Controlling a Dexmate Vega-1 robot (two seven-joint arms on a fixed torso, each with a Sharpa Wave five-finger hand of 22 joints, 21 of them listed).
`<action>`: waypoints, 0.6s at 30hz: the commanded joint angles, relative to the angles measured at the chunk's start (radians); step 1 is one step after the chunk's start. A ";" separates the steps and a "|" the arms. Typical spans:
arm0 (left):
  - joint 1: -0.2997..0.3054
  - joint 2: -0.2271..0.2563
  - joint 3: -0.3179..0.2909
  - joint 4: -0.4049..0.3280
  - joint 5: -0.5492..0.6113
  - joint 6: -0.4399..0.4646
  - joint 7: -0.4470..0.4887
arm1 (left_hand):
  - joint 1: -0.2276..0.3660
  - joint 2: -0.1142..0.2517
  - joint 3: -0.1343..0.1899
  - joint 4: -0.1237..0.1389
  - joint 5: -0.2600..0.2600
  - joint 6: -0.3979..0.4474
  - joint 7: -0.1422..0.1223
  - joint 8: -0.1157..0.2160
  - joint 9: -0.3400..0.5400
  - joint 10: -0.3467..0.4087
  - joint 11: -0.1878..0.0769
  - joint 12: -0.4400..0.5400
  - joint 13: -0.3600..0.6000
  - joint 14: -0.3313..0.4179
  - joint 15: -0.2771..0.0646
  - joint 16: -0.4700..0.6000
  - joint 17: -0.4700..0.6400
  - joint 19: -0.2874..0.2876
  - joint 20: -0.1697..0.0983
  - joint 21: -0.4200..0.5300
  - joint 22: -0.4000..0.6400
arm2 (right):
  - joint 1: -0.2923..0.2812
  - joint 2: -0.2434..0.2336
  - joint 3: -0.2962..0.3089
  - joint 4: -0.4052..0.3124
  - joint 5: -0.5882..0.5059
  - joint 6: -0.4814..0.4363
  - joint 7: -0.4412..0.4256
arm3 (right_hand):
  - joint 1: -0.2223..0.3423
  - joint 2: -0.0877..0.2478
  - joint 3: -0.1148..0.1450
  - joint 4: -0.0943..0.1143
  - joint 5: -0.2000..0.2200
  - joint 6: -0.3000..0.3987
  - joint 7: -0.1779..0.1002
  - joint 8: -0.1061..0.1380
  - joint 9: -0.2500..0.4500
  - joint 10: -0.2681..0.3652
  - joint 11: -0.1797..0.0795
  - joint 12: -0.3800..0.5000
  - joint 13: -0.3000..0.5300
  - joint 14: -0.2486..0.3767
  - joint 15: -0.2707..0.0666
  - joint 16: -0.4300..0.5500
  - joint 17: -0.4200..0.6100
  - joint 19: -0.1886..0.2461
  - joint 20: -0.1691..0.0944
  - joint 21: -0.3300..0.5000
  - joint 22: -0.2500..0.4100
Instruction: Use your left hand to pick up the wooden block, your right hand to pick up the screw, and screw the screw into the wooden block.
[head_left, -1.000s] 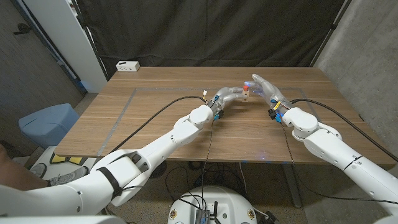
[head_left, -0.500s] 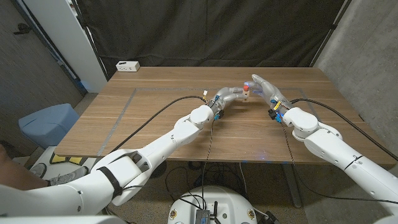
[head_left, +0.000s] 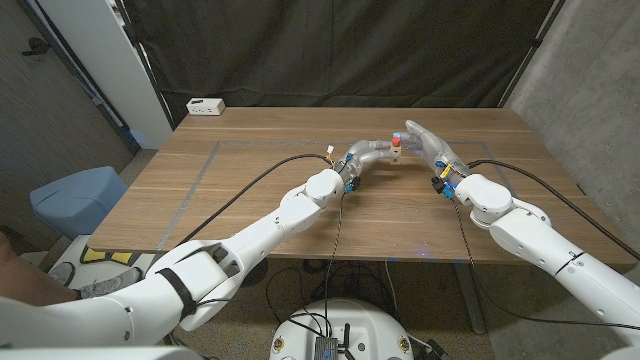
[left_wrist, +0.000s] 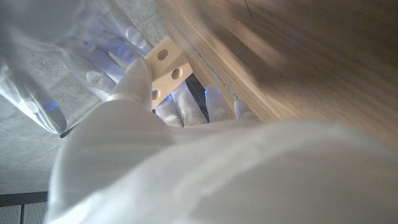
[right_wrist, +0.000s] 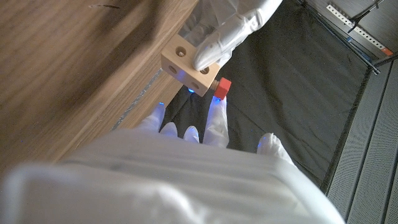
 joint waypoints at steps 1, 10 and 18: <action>0.003 0.002 -0.002 -0.002 -0.002 0.001 0.000 | 0.009 0.018 0.016 0.012 0.004 0.018 0.012 0.008 0.004 0.010 -0.001 0.021 0.023 0.006 -0.055 0.000 0.003 -0.004 0.006 0.006 0.005 | -0.011 0.002 0.007 -0.008 0.003 -0.009 -0.020 | -0.005 0.008 0.010 0.000 0.007 0.012 0.000 0.008 0.002 0.007 -0.001 0.004 0.002 -0.027 0.001 0.006 0.000 0.008 0.004 0.008 0.002; -0.002 -0.002 -0.002 0.010 -0.004 -0.004 -0.002 | 0.009 0.018 0.016 0.012 0.004 0.017 0.012 0.008 0.004 0.008 -0.001 0.020 0.023 0.005 -0.055 0.000 0.003 -0.005 0.006 0.006 0.005 | -0.015 0.004 0.010 -0.010 -0.001 -0.009 -0.033 | -0.003 0.008 0.012 -0.001 0.007 0.028 0.000 0.012 0.003 0.017 -0.003 0.006 0.002 -0.020 0.000 0.008 -0.001 0.013 0.006 0.010 0.002; -0.006 -0.006 -0.003 0.021 -0.006 -0.008 -0.005 | 0.009 0.019 0.016 0.012 0.004 0.018 0.010 0.008 0.004 0.008 -0.001 0.020 0.022 0.006 -0.055 0.001 0.003 -0.004 0.006 0.006 0.005 | -0.025 0.009 0.016 -0.017 -0.001 -0.007 -0.049 | 0.000 0.009 0.016 -0.005 0.007 0.052 0.005 0.016 0.003 0.040 -0.011 0.011 0.002 -0.004 -0.004 0.012 -0.003 0.023 0.006 0.013 0.001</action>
